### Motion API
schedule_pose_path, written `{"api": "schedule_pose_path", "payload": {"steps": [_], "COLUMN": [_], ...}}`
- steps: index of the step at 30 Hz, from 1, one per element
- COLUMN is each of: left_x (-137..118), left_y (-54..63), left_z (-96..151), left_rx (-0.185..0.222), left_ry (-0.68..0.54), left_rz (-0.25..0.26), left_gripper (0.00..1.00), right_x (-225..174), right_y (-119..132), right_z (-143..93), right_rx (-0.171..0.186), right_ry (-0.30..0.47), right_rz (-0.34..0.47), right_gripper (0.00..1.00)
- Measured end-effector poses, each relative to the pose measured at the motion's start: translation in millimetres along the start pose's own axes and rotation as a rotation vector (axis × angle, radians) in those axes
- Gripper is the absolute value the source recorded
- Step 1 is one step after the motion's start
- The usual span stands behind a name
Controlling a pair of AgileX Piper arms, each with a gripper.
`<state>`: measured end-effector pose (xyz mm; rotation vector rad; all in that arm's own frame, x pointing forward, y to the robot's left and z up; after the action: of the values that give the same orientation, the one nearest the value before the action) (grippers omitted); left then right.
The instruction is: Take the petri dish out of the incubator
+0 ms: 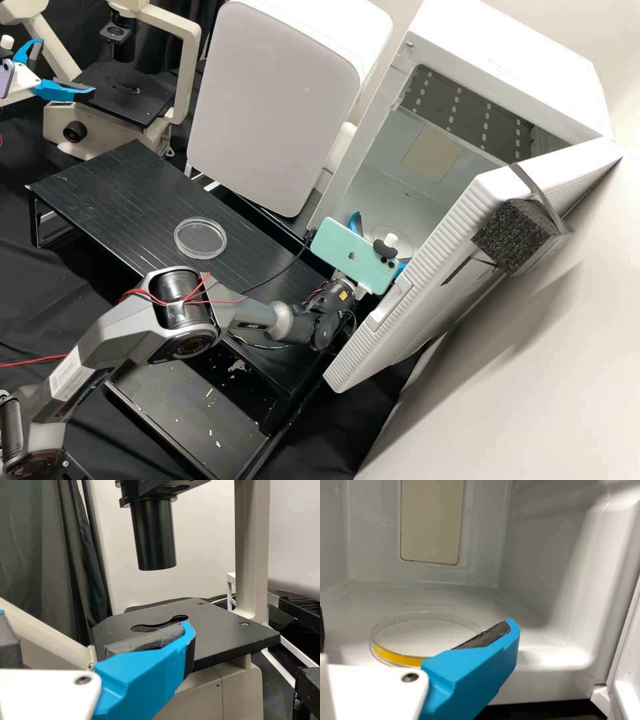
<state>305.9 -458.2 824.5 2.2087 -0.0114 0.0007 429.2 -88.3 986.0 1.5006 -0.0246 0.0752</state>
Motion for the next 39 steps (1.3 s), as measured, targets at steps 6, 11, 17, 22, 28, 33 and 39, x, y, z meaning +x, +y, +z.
{"api": "schedule_pose_path", "payload": {"steps": [6,11,17,22,28,33,39], "left_x": [0.0,0.0,0.0,0.0,0.0,0.0,0.0], "left_y": [0.0,0.0,0.0,0.0,0.0,0.0,0.0], "left_z": [0.0,0.0,0.0,0.0,0.0,0.0,0.0], "left_rx": [0.000,0.000,0.000,0.000,0.000,0.000,0.000], "left_ry": [0.000,0.000,0.000,0.000,0.000,0.000,0.000], "left_rz": [0.000,0.000,0.000,0.000,0.000,0.000,0.000], "left_gripper": [1.00,1.00,1.00,1.00,1.00,1.00,1.00], "right_x": [0.2,0.2,0.2,0.2,0.2,0.2,0.2], "right_y": [-1.1,-1.0,-1.0,-1.0,-1.0,-1.0,-1.0], "right_z": [1.2,1.0,1.0,0.9,0.9,0.9,0.9], "right_rx": [0.007,0.007,0.007,0.007,0.007,0.007,0.007], "right_ry": [-0.002,0.000,0.000,0.001,0.001,0.001,0.001], "right_rz": [-0.002,-0.002,-0.002,-0.001,-0.001,-0.001,-0.001], "right_gripper": [1.00,0.00,0.00,0.00,0.00,0.00,0.00]}}
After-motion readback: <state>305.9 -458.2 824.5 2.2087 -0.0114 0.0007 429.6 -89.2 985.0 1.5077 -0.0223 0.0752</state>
